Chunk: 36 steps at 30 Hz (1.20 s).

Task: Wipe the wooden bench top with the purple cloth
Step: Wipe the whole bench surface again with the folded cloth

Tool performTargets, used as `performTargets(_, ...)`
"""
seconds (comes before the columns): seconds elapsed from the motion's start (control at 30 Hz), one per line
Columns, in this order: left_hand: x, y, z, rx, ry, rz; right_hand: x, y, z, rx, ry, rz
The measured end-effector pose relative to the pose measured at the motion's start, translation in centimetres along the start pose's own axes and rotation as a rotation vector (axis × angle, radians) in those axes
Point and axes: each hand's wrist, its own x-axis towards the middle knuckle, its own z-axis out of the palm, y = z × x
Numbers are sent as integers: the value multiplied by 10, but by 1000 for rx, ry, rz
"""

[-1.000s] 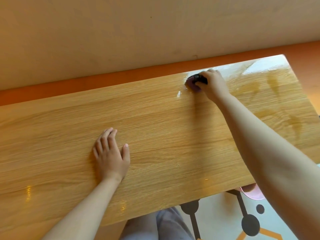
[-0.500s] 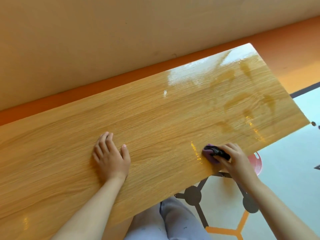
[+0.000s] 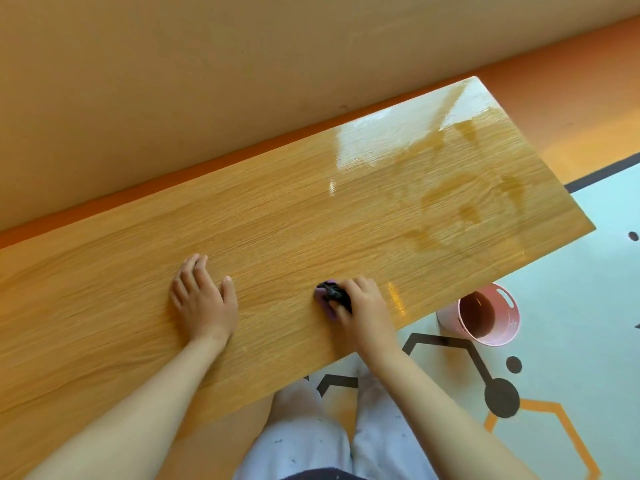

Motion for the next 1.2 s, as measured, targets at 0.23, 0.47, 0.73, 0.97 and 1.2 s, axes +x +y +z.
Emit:
performTargets(0.23, -32, 53, 8, -86, 46, -33, -10, 77, -52, 8, 23, -26)
performTargets(0.47, -71, 162, 44, -187, -55, 99, 7, 202, -150, -26, 290, 296)
performTargets(0.73, -68, 180, 60, -78, -33, 61, 14, 207, -163, -57, 350, 393)
performTargets(0.97, -66, 185, 60, -70, -35, 46, 23, 99, -78, 42, -61, -99)
performTargets(1.2, -65, 186, 59, -53, -31, 45, 54, 136, -104, 61, 40, -20)
